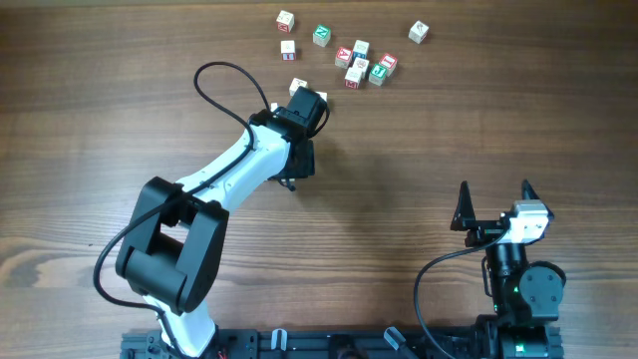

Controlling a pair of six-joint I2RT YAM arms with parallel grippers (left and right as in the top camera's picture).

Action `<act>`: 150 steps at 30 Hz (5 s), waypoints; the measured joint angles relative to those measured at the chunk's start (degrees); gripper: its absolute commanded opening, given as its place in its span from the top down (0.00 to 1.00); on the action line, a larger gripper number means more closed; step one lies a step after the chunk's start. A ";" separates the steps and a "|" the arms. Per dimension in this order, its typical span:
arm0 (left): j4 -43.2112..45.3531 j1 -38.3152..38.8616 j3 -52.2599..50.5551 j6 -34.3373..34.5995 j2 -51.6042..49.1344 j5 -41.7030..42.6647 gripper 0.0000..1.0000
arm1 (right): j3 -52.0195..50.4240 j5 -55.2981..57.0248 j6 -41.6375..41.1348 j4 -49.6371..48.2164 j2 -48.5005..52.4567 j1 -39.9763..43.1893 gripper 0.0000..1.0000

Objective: Form a horizontal line
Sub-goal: 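Carry the M block and lower it right of the L block, then release the M block and nudge it flush against the L block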

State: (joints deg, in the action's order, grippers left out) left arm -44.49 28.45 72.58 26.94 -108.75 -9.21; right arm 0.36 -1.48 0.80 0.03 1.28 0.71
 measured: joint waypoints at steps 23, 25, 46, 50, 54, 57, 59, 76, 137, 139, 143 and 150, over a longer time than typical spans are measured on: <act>-1.62 0.02 3.26 -0.94 0.00 7.87 0.96 | 0.00 0.00 0.00 0.02 0.00 0.00 0.00; -1.55 0.48 3.26 -0.94 0.00 8.46 0.96 | 0.00 0.00 0.00 0.00 0.00 0.00 0.00; -2.89 2.84 3.26 -0.94 -3.13 6.75 0.96 | 0.00 0.00 0.00 0.00 0.00 0.00 0.00; -2.89 2.84 3.26 -0.94 -3.13 6.47 0.96 | 0.00 0.00 0.00 0.00 0.00 0.00 0.00; -2.89 2.84 3.26 -0.94 -3.13 6.47 0.96 | 0.00 0.00 0.00 0.00 0.00 0.00 0.00; -2.86 2.84 3.26 -0.94 -3.13 6.47 0.96 | 0.00 0.00 0.00 0.00 0.00 0.00 0.00; -2.86 2.84 3.26 -0.94 -3.13 6.47 0.96 | 0.00 0.00 0.00 0.00 0.00 0.00 0.00; -1.99 2.84 3.26 -3.08 -3.13 1.49 0.96 | 0.00 0.00 0.00 0.00 0.00 0.00 0.00; -10.73 1.07 2.14 2.97 -3.17 -0.85 0.96 | 0.00 0.00 0.00 0.02 0.00 0.00 0.00; -10.73 1.07 2.14 2.97 -3.17 -0.85 0.96 | 0.00 0.00 0.00 0.00 0.00 0.00 0.00; -10.73 1.07 2.14 2.97 -3.17 -1.55 0.96 | 0.00 0.00 0.00 0.00 0.00 0.00 0.00; -10.75 1.07 2.14 2.97 -3.17 -2.14 0.96 | 0.00 0.00 0.00 0.00 0.00 0.00 0.00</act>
State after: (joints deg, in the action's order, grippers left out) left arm -55.24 29.52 74.72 29.91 -111.92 -11.35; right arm 0.36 -1.48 0.80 0.03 1.28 0.71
